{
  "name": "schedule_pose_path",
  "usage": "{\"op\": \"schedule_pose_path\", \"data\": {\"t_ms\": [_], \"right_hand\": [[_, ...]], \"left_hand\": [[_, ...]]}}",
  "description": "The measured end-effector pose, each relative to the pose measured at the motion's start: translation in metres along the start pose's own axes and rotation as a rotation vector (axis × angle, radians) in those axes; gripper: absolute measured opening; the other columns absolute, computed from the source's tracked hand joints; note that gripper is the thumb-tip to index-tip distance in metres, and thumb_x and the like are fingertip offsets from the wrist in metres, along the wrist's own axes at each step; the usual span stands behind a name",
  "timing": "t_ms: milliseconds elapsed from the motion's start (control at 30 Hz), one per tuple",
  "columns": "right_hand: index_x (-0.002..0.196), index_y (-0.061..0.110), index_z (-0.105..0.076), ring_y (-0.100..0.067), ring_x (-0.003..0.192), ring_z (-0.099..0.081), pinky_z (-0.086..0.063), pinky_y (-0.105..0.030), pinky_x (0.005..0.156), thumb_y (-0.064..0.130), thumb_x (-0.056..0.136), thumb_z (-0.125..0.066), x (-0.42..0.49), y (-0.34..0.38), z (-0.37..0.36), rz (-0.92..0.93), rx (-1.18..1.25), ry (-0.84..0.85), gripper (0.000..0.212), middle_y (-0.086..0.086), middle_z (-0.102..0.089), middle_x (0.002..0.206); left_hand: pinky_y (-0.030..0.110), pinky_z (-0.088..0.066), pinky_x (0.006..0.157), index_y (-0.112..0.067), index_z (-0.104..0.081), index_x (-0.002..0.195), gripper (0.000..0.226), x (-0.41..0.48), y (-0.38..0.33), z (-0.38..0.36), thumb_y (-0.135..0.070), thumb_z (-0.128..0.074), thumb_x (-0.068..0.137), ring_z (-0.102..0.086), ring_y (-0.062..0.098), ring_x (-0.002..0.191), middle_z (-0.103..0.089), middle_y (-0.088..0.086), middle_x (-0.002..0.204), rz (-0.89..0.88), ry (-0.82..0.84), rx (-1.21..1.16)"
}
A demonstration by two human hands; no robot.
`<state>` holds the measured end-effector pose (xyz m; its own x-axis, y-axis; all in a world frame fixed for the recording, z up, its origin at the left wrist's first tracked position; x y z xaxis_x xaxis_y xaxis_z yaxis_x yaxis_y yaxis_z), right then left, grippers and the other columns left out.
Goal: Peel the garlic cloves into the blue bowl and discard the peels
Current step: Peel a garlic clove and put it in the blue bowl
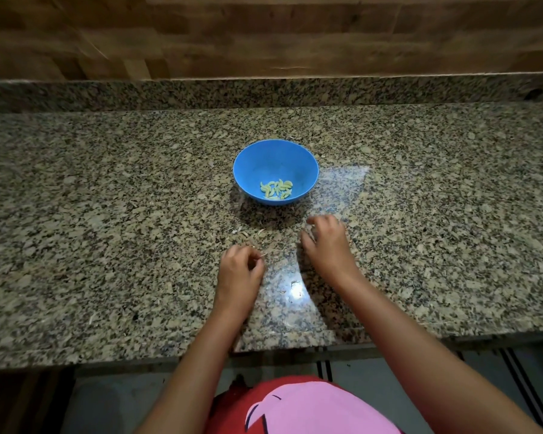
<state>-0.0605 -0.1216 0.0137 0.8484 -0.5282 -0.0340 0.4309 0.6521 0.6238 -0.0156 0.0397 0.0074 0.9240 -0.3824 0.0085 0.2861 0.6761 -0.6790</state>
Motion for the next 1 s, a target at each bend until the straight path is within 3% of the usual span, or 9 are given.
{"op": "schedule_pose_path", "data": {"t_ms": [133, 200, 267, 367, 567, 667, 767, 900, 1000], "right_hand": [[0.150, 0.017, -0.012, -0.014, 0.144, -0.006, -0.004, -0.028, 0.116, 0.045, 0.097, -0.038, -0.050, 0.012, -0.019, 0.154, -0.127, 0.201, 0.066, 0.002, -0.009, 0.156], [0.150, 0.017, 0.008, -0.013, 0.144, 0.014, 0.011, -0.030, 0.113, 0.052, 0.097, -0.029, -0.065, 0.014, -0.038, 0.223, -0.267, 0.332, 0.073, 0.002, 0.015, 0.156], [0.149, 0.017, 0.013, -0.014, 0.142, 0.020, 0.013, -0.034, 0.115, 0.056, 0.095, -0.019, -0.063, 0.017, -0.053, 0.287, -0.364, 0.360, 0.073, -0.001, 0.020, 0.156], [0.150, 0.016, 0.010, -0.018, 0.145, 0.012, 0.011, -0.035, 0.114, 0.057, 0.091, -0.011, -0.039, 0.028, -0.065, 0.360, -0.408, 0.299, 0.075, -0.005, 0.013, 0.158], [0.150, 0.013, -0.016, -0.020, 0.146, -0.003, -0.004, -0.037, 0.119, 0.038, 0.102, -0.025, -0.015, 0.038, -0.077, 0.454, -0.367, 0.289, 0.055, -0.007, -0.010, 0.158], [0.149, 0.010, -0.021, -0.023, 0.146, -0.008, -0.012, -0.040, 0.119, 0.021, 0.103, -0.031, -0.024, 0.038, -0.074, 0.461, -0.289, 0.290, 0.048, -0.009, -0.017, 0.157], [0.147, 0.006, -0.026, -0.024, 0.145, -0.013, -0.012, -0.033, 0.116, 0.012, 0.101, -0.033, -0.037, 0.033, -0.066, 0.491, -0.264, 0.286, 0.047, -0.010, -0.021, 0.155], [0.123, -0.005, -0.056, -0.033, 0.122, -0.044, -0.041, -0.041, 0.100, 0.007, 0.089, -0.047, -0.041, 0.030, -0.056, 0.562, -0.228, 0.189, 0.037, -0.020, -0.056, 0.126], [0.095, -0.005, -0.067, -0.031, 0.094, -0.052, -0.049, -0.041, 0.077, 0.009, 0.081, -0.052, -0.029, 0.034, -0.053, 0.580, -0.214, 0.150, 0.024, -0.017, -0.062, 0.091]], "left_hand": [[0.004, -0.040, 0.057, -0.008, -0.063, 0.100, 0.011, -0.005, 0.007, 0.007, -0.010, -0.058, 0.091, -0.051, 0.008, 0.085, -0.055, 0.000, 0.100, 0.023, -0.056, -0.064], [0.001, -0.040, 0.057, -0.008, -0.063, 0.099, 0.010, -0.007, 0.011, 0.009, -0.009, -0.058, 0.090, -0.052, 0.008, 0.082, -0.056, -0.001, 0.098, 0.076, -0.088, -0.114], [0.000, -0.041, 0.056, -0.009, -0.064, 0.097, 0.009, -0.008, 0.017, 0.012, -0.009, -0.060, 0.089, -0.055, 0.007, 0.078, -0.060, 0.000, 0.095, 0.142, -0.137, -0.195], [0.009, -0.044, 0.056, -0.013, -0.064, 0.095, 0.007, -0.008, 0.026, 0.017, -0.012, -0.062, 0.088, -0.059, 0.009, 0.076, -0.064, -0.002, 0.088, 0.251, -0.189, -0.330], [0.030, -0.053, 0.073, -0.016, -0.064, 0.090, 0.003, -0.004, 0.035, 0.017, -0.015, -0.065, 0.087, -0.063, 0.016, 0.082, -0.067, 0.003, 0.088, 0.347, -0.188, -0.468], [0.026, -0.051, 0.073, -0.015, -0.065, 0.090, 0.004, -0.006, 0.035, 0.017, -0.014, -0.065, 0.086, -0.062, 0.015, 0.081, -0.067, 0.001, 0.088, 0.337, -0.191, -0.475], [0.024, -0.050, 0.073, -0.014, -0.064, 0.089, 0.004, -0.010, 0.033, 0.014, -0.012, -0.065, 0.086, -0.062, 0.013, 0.081, -0.063, -0.007, 0.083, 0.329, -0.185, -0.497], [0.022, -0.048, 0.071, -0.014, -0.065, 0.090, 0.003, -0.012, 0.031, 0.011, -0.013, -0.065, 0.086, -0.062, 0.012, 0.081, -0.064, -0.006, 0.085, 0.326, -0.165, -0.481], [0.027, -0.051, 0.070, -0.022, -0.062, 0.084, 0.006, -0.010, 0.030, 0.011, -0.018, -0.065, 0.086, -0.062, 0.014, 0.080, -0.066, -0.004, 0.084, 0.339, -0.150, -0.464]]}}
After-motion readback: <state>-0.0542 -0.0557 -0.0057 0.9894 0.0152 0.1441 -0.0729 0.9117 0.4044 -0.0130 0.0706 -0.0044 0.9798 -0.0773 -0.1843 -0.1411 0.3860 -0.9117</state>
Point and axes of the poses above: each hand's wrist, its own x-axis towards the middle knuckle, its own z-axis out of the back of the hand, y = z × x, the point moved 3 cm from there along x, towards the middle knuckle
